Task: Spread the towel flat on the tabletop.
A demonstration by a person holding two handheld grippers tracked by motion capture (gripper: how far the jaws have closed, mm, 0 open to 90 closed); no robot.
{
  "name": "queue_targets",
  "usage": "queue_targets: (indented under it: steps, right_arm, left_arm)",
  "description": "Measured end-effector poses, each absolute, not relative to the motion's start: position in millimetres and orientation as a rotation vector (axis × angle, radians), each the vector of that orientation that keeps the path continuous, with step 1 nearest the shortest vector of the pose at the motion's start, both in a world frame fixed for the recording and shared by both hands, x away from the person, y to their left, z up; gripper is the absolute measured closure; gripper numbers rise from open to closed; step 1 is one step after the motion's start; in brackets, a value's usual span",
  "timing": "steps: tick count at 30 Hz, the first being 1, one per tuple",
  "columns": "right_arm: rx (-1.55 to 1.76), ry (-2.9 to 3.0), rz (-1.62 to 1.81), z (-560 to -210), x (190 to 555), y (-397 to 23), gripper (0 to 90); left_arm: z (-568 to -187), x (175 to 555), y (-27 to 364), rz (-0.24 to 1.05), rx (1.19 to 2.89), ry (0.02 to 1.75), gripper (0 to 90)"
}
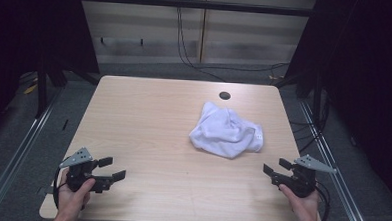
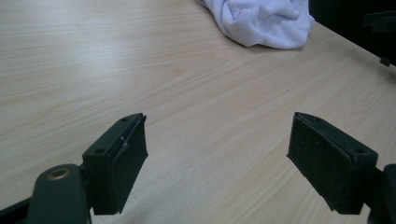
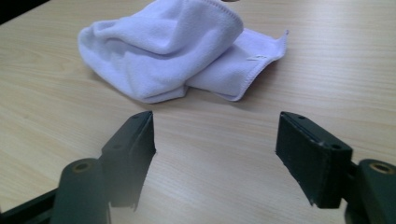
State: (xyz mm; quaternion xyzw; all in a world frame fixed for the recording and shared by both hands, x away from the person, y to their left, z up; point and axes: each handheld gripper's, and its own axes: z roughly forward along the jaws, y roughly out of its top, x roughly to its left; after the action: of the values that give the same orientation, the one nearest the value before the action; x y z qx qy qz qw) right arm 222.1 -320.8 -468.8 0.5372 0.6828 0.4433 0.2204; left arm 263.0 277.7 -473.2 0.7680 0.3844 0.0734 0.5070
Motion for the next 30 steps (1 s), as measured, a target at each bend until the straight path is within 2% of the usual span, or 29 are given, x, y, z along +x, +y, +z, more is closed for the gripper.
queue_targets:
  steps: [9, 13, 19, 23, 26, 30]
  right_arm:
    - [1.351, 1.938, 1.269, -463, 220, -314, 24.7]
    - [1.302, 1.990, 1.313, -460, 231, -305, 28.7]
    - [1.282, 2.105, 1.289, -455, 262, -279, 33.3]
    - [1.278, 2.150, 1.287, -449, 289, -265, 31.6]
    - [1.272, 2.201, 1.265, -447, 323, -256, 26.5]
    - [1.268, 2.203, 1.260, -442, 345, -254, 24.4]
  left_arm:
    - [-474, 266, 274, 0.174, 1.865, 0.930, 19.2]
    - [-475, 266, 273, 0.170, 1.876, 0.936, 19.3]
    - [-475, 265, 269, 0.163, 1.894, 0.891, 19.2]
    - [-475, 266, 269, 0.159, 1.899, 0.890, 19.1]
    - [-476, 268, 269, 0.156, 1.901, 0.898, 19.2]
    - [-477, 268, 269, 0.153, 1.902, 0.902, 19.3]
